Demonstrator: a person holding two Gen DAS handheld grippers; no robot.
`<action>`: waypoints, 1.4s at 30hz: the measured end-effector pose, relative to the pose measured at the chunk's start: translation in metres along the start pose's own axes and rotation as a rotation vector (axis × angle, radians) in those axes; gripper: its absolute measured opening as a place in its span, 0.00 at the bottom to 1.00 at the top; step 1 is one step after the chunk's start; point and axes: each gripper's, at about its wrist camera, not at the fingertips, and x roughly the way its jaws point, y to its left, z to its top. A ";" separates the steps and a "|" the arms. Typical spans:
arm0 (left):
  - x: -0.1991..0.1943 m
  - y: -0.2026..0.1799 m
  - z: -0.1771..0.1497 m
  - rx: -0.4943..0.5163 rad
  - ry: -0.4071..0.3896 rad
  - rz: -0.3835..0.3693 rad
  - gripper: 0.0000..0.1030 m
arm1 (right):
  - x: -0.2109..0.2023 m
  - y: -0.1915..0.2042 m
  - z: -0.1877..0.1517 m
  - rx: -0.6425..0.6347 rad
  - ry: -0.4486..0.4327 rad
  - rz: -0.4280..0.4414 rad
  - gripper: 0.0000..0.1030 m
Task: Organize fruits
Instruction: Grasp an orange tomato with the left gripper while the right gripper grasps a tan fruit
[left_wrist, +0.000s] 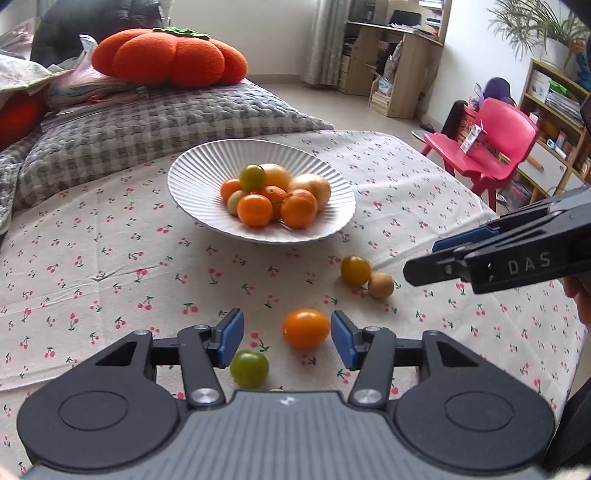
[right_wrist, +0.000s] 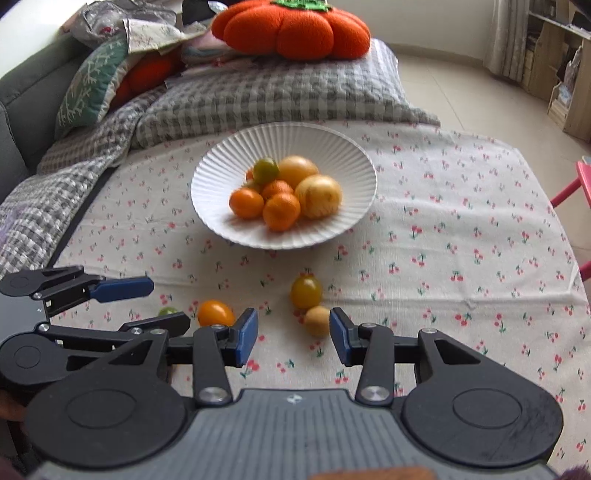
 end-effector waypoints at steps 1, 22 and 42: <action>0.002 -0.001 0.000 0.007 0.004 0.002 0.41 | 0.001 0.000 -0.003 0.003 0.016 0.001 0.39; 0.032 -0.015 -0.002 0.062 0.029 0.005 0.46 | 0.030 0.014 -0.049 -0.049 0.201 -0.007 0.24; 0.034 -0.013 0.007 0.008 0.034 -0.024 0.19 | 0.022 0.006 -0.031 -0.015 0.116 -0.015 0.22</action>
